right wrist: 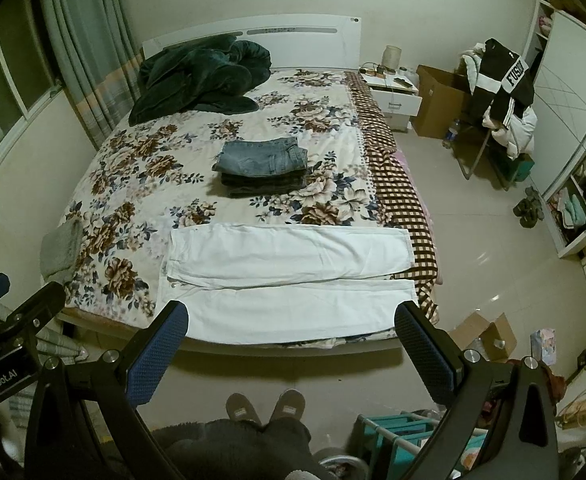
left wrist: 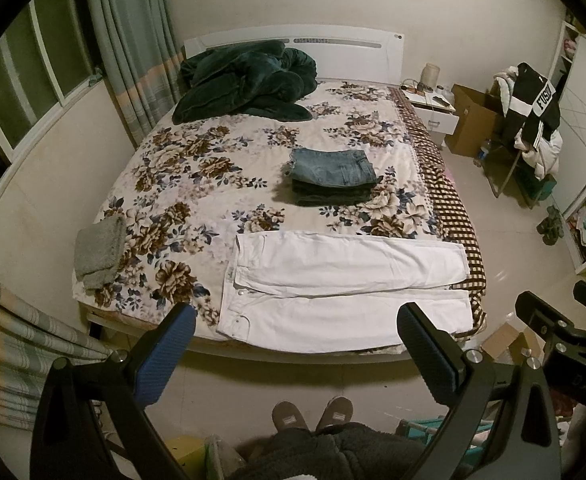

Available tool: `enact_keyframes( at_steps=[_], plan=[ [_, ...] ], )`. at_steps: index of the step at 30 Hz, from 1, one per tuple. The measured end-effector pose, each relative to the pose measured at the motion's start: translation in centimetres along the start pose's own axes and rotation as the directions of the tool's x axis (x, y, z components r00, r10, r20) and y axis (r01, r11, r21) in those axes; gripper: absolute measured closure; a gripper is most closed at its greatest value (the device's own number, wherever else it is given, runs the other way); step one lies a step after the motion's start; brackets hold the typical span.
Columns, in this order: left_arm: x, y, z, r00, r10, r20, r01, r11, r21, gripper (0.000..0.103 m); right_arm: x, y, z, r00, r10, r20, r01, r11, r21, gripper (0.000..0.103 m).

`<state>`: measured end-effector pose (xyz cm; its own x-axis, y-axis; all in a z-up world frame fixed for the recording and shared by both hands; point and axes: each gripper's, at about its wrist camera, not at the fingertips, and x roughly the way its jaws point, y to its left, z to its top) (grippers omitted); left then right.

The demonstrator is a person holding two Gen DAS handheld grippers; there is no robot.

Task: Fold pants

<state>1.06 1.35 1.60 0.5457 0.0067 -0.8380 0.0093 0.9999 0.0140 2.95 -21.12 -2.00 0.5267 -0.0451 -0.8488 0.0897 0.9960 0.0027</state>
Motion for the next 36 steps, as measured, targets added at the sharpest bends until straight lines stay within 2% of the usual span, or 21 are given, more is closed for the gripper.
enact_keyframes(
  at_steps=[24,31,36],
  plan=[
    [0.4,0.4,0.3,1.0,0.014,-0.003,-0.014,1.0,-0.014,0.0,0.6,1.1,-0.3,0.999,0.03,-0.017,-0.03,0.999,-0.019,0.0],
    [3.4,-0.3,1.2,0.995,0.096,0.015,-0.095,0.994,-0.055,0.0,4.3,-0.8,1.2,0.999,0.042,-0.01,-0.042,0.999,0.011,0.0],
    [7.8,-0.4,3.2,0.985,0.166,0.042,-0.163,0.984,-0.07,0.0,10.3,-3.4,4.1,0.997,0.066,0.036,-0.069,0.994,0.082,0.0]
  ],
)
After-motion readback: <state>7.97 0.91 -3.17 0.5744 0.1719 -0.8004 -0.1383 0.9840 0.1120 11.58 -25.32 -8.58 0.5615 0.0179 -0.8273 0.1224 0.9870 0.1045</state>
